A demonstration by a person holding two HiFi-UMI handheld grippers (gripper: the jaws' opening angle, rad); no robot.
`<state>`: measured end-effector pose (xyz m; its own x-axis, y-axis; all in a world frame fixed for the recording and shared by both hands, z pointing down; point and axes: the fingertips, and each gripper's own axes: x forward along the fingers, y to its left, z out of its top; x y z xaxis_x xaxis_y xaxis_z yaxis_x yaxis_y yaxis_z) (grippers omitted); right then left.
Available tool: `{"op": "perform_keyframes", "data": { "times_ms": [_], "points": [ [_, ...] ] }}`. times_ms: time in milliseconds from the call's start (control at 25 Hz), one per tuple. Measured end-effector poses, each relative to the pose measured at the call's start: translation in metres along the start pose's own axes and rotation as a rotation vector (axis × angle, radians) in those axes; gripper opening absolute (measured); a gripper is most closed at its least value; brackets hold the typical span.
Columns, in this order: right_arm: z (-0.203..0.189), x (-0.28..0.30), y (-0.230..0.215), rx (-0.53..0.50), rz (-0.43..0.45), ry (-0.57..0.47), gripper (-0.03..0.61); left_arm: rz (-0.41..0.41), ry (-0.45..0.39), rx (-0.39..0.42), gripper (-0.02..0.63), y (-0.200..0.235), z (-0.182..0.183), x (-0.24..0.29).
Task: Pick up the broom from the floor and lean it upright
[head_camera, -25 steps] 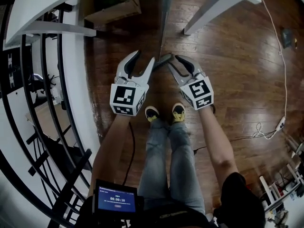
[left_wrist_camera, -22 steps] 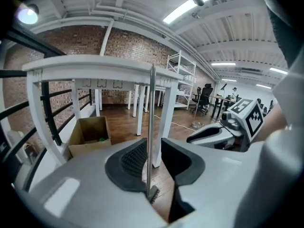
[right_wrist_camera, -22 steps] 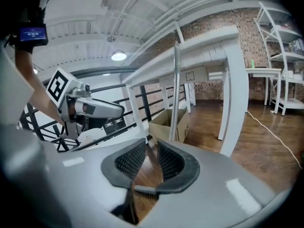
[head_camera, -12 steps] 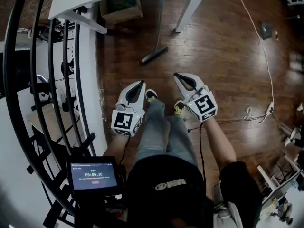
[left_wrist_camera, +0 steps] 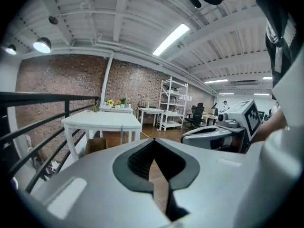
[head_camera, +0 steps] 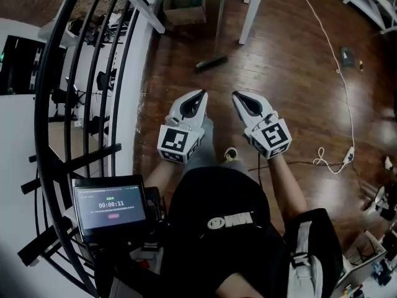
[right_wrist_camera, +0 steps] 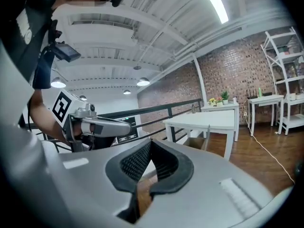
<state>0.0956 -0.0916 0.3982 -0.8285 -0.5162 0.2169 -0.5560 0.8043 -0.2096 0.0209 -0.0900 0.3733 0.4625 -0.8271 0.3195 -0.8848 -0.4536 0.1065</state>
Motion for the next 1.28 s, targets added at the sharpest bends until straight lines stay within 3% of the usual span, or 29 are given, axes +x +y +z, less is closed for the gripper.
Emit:
{"op": "perform_keyframes", "data": {
  "times_ms": [120, 200, 360, 760, 1280],
  "points": [
    [0.019, -0.034, 0.01, 0.028, 0.051, -0.066, 0.005, 0.047, -0.014, 0.074, 0.017, -0.034, 0.027, -0.017],
    [0.035, -0.049, -0.002, 0.06, 0.084, -0.096, 0.004, 0.062, -0.017, 0.081, 0.017, -0.055, 0.043, -0.013],
    [0.056, -0.06, -0.042, 0.099, 0.054, -0.089, 0.003, 0.027, -0.055, 0.074, 0.017, -0.076, 0.072, 0.027],
    [0.059, -0.044, -0.04, 0.134, 0.102, -0.114, -0.005, 0.062, -0.092, 0.067, 0.017, -0.07, 0.092, 0.04],
    [0.069, -0.033, -0.037, 0.059, 0.127, -0.092, -0.005, 0.097, -0.128, 0.034, 0.017, -0.063, 0.09, 0.039]
  ]
}}
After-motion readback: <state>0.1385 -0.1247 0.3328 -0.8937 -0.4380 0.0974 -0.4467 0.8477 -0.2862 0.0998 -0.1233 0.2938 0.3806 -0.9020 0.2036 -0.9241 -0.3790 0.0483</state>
